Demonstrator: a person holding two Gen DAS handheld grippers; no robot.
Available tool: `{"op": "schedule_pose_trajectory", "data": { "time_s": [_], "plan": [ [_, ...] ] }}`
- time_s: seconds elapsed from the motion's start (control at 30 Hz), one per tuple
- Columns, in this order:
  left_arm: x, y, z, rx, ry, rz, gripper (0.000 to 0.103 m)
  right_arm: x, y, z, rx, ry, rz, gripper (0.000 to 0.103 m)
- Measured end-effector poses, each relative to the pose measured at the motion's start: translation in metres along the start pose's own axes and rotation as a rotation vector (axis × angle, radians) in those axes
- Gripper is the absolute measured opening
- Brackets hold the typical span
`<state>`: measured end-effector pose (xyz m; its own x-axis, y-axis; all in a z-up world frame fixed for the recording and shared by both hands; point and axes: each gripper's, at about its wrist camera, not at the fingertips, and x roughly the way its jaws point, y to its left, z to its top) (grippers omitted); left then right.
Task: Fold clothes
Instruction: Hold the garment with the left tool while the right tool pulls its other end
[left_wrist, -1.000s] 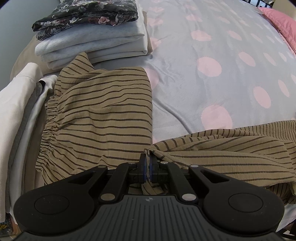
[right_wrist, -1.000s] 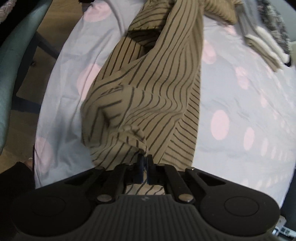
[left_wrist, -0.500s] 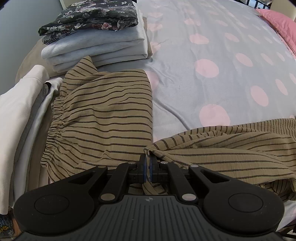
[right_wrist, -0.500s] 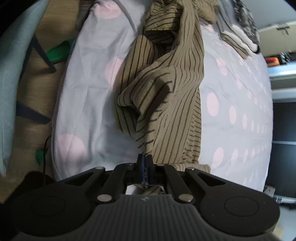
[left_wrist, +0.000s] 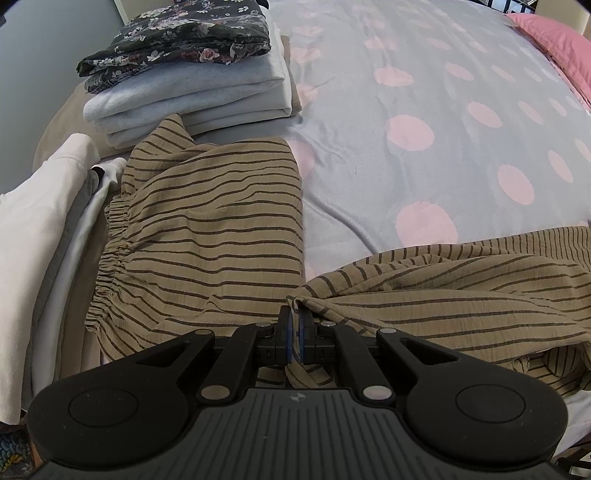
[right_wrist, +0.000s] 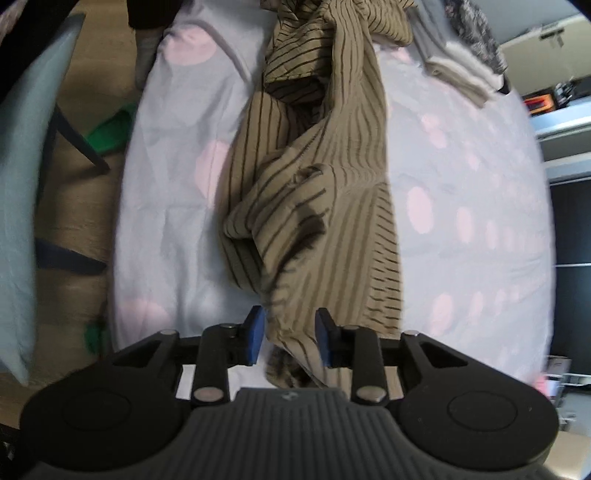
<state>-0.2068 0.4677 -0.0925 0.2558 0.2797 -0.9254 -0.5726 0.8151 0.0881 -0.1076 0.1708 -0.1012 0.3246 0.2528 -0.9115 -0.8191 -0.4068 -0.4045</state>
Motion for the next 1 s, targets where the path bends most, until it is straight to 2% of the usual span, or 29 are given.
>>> {"op": "schedule_pose_trajectory", "data": {
  "time_s": [0.27, 0.3, 0.33, 0.37, 0.47, 0.87, 1.0],
  "plan": [
    [0.002, 0.004, 0.0, -0.004, 0.006, -0.015, 0.002, 0.043, -0.023, 0.009, 0.016, 0.045, 0.121, 0.03],
    [0.003, 0.004, 0.0, -0.002, 0.007, -0.016, 0.002, 0.047, -0.027, 0.009, 0.03, 0.052, 0.134, 0.025],
    [0.003, 0.004, 0.0, -0.002, 0.007, -0.018, 0.002, 0.05, -0.031, 0.009, 0.05, 0.059, 0.15, 0.013],
    [0.002, 0.004, 0.0, -0.002, 0.005, -0.02, 0.002, 0.052, -0.034, 0.009, 0.073, 0.066, 0.167, 0.009],
    [0.001, 0.005, 0.001, -0.004, 0.0, -0.025, 0.002, 0.05, -0.037, 0.008, 0.115, 0.054, 0.177, 0.006],
    [-0.01, 0.008, 0.002, -0.029, -0.036, -0.055, 0.002, -0.007, -0.051, -0.023, 0.3, 0.023, 0.033, 0.003],
    [-0.024, 0.011, 0.003, -0.069, -0.1, -0.09, 0.002, -0.032, -0.054, -0.024, 0.357, 0.001, -0.116, 0.002]
  ]
}}
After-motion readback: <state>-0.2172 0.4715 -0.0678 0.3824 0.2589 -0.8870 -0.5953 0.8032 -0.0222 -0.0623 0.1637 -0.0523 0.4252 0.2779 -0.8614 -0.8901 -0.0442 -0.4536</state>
